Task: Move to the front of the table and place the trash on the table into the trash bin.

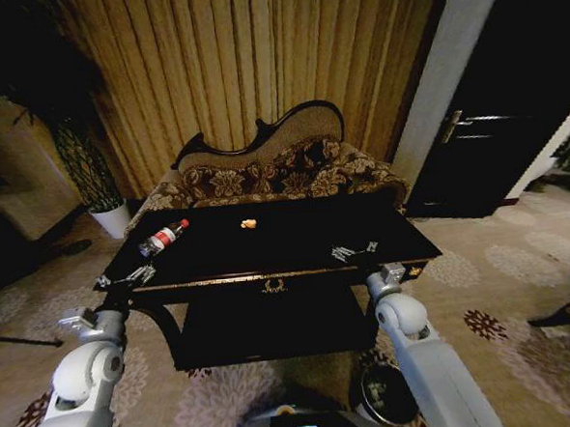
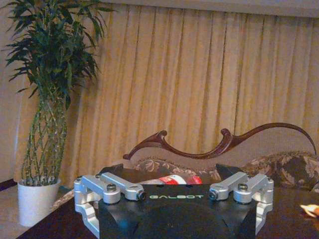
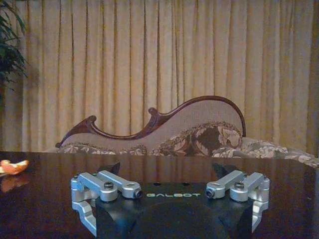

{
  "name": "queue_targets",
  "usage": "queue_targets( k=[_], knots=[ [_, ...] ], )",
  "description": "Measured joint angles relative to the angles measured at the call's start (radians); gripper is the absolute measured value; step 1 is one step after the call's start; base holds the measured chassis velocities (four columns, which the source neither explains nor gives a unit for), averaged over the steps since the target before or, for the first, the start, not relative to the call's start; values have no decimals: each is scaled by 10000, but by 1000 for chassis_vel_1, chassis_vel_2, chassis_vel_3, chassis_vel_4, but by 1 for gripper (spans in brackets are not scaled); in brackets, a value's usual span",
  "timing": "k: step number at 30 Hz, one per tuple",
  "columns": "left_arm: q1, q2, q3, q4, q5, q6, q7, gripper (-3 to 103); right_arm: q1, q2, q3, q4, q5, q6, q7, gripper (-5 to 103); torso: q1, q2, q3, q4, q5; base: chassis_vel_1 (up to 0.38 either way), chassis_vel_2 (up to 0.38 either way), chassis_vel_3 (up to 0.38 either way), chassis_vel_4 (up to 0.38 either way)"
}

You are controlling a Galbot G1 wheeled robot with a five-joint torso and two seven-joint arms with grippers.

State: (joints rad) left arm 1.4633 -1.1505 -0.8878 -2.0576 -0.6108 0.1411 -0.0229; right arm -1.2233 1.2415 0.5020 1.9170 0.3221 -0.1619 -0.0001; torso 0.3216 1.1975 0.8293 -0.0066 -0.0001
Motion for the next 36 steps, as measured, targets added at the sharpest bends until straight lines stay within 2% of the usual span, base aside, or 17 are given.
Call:
queue_targets(
  k=[7,15,21,27,36],
  knots=[
    [28,-32,0,1,0,-5,0,100,6,-39,-42,0,-27,4,0,100,4,-3,2,0,0,-101,102,90,-102],
    [131,-137,-102,-129,29,-6,1,100,484,-436,-633,-141,515,8,1,100,-8,3,-3,-2,1,0,0,0,0],
    [360,-340,-368,-307,184,-3,-3,100,1624,-829,-1679,-874,1163,-83,0,100,-2,1,0,1,1,0,0,0,0],
    [837,-835,-967,-358,434,-105,-3,100,3271,-1177,-3248,-1723,2015,-475,0,100,0,0,0,0,0,0,0,0,0],
    [1350,-1685,-1568,-673,773,-224,21,100,4727,-1032,-4971,-2719,2367,-520,0,100,0,0,0,1,0,0,0,0,0]
  ],
)
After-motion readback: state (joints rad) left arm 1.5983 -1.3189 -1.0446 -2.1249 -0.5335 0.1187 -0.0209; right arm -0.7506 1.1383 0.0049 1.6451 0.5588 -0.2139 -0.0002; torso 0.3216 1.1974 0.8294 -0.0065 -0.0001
